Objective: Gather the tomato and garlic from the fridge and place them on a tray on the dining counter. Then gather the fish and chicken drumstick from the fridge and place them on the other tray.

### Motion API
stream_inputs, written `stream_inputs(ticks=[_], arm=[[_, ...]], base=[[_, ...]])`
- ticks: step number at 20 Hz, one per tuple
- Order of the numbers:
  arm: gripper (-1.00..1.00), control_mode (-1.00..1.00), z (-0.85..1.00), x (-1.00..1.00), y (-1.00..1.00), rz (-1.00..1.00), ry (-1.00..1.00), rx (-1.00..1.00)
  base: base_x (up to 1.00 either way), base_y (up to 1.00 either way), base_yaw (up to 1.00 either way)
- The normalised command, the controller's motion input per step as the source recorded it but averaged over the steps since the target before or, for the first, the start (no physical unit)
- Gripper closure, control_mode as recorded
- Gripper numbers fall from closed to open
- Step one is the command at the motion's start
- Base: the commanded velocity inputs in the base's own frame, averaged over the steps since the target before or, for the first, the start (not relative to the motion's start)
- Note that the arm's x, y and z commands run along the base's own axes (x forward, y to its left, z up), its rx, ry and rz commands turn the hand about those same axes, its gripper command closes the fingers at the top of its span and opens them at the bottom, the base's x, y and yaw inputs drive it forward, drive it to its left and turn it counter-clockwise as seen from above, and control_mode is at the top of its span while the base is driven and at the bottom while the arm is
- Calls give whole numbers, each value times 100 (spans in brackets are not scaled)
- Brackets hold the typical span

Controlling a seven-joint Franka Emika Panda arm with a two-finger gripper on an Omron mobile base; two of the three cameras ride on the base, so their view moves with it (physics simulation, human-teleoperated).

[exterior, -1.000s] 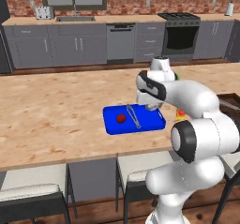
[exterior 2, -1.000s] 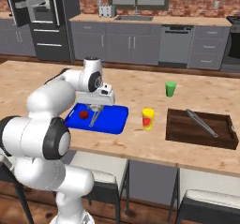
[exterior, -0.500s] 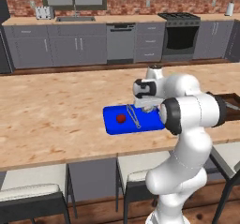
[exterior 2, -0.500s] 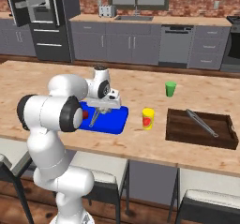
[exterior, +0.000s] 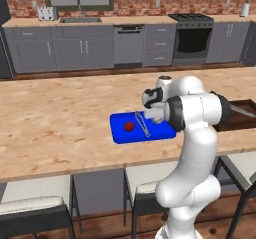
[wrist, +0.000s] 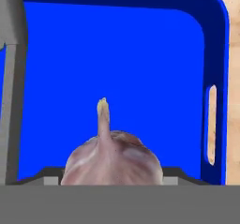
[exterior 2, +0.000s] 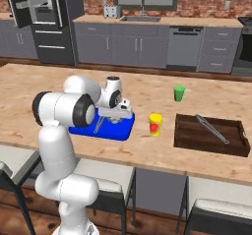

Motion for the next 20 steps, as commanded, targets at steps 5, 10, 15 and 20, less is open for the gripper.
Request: stream_inputs(ticks=[5,10,15,20], arm=[[100,-100,-25,11,0,0,10,0],[100,-100,-21,2,0,0,14,0],[-100,-100,-4,1,0,0,11,0],[-100,-100,0,0,0,0,0,0]], base=[[0,0,0],[0,0,0],[0,0,0],[0,0,0]])
